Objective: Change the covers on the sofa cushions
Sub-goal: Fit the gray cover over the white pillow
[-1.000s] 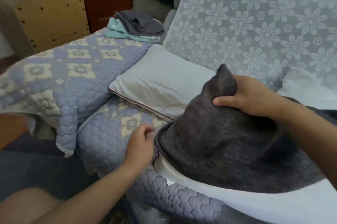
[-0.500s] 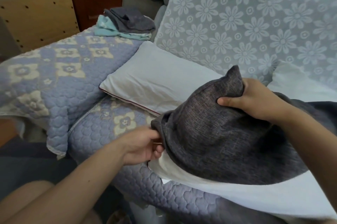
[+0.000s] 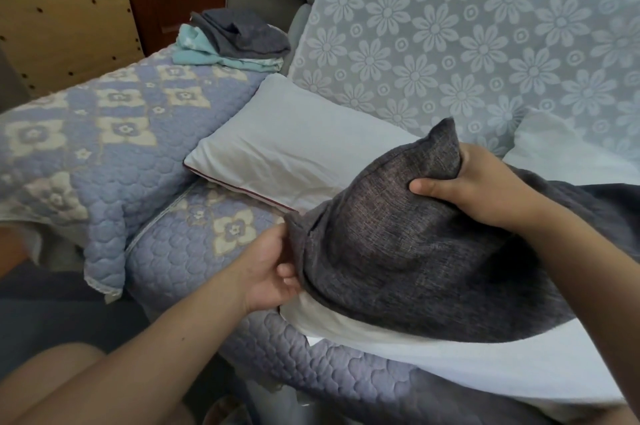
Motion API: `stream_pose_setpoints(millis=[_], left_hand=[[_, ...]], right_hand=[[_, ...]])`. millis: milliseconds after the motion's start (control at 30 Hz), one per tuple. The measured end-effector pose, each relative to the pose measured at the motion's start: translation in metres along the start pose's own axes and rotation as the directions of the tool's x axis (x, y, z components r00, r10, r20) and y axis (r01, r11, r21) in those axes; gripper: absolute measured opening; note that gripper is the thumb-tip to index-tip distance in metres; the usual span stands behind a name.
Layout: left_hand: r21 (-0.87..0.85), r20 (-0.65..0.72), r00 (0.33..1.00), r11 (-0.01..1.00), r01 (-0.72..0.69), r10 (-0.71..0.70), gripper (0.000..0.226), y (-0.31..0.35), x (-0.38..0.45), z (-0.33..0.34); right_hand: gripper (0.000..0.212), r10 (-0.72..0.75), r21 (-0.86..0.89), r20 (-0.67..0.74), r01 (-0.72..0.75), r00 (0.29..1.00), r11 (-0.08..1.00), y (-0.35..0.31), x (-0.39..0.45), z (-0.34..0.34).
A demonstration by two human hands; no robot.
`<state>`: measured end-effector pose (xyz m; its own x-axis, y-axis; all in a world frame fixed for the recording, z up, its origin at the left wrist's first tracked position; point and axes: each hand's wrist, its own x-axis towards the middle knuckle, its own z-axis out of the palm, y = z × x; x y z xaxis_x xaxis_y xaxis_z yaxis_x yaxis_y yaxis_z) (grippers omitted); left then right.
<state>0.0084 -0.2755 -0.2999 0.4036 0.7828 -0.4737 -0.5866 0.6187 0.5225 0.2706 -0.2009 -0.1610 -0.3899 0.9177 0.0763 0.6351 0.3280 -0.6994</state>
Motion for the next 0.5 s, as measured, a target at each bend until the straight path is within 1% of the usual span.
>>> stream_pose_setpoints(millis=[67, 133, 233, 300, 333, 367, 433, 500], left_hand=[[0.115, -0.013, 1.0, 0.993, 0.015, -0.013, 0.045, -0.002, -0.006, 0.0], [0.179, -0.081, 0.997, 0.984, 0.021, -0.007, 0.046, -0.007, -0.007, -0.007], [0.154, -0.269, 0.963, 0.986, 0.056, -0.012, 0.036, -0.016, 0.0, -0.027], [0.163, -0.392, 0.92, 0.981, 0.105, -0.033, 0.031, -0.026, 0.003, -0.036], [0.154, -0.425, 0.905, 0.981, 0.116, -0.04, 0.031, -0.031, 0.004, -0.038], [0.141, -0.431, 0.901, 0.983, 0.116, -0.044, 0.03, -0.035, 0.004, -0.037], [0.115, -0.403, 0.914, 0.989, 0.098, -0.043, 0.03, -0.036, 0.005, -0.031], [0.055, -0.389, 0.92, 0.997, 0.062, -0.036, 0.029, -0.026, 0.009, -0.021]], right_hand=[[0.027, 0.004, -0.035, -0.051, -0.006, 0.999, 0.999, 0.0, 0.0, 0.002], [0.028, -0.004, -0.104, -0.144, -0.011, 0.99, 0.994, 0.003, 0.0, 0.006], [0.024, -0.036, -0.163, -0.343, -0.022, 0.939, 0.986, 0.002, 0.0, 0.009], [0.023, -0.028, -0.139, -0.466, -0.041, 0.884, 0.989, 0.0, 0.004, 0.006], [0.023, -0.01, -0.117, -0.505, -0.056, 0.863, 0.992, -0.003, 0.008, 0.004], [0.024, 0.003, -0.099, -0.536, -0.066, 0.844, 0.993, -0.006, 0.012, 0.001], [0.027, 0.002, -0.078, -0.599, -0.061, 0.801, 0.995, -0.019, 0.024, -0.008], [0.031, -0.032, -0.064, -0.64, -0.012, 0.768, 0.998, -0.038, 0.036, -0.017]])
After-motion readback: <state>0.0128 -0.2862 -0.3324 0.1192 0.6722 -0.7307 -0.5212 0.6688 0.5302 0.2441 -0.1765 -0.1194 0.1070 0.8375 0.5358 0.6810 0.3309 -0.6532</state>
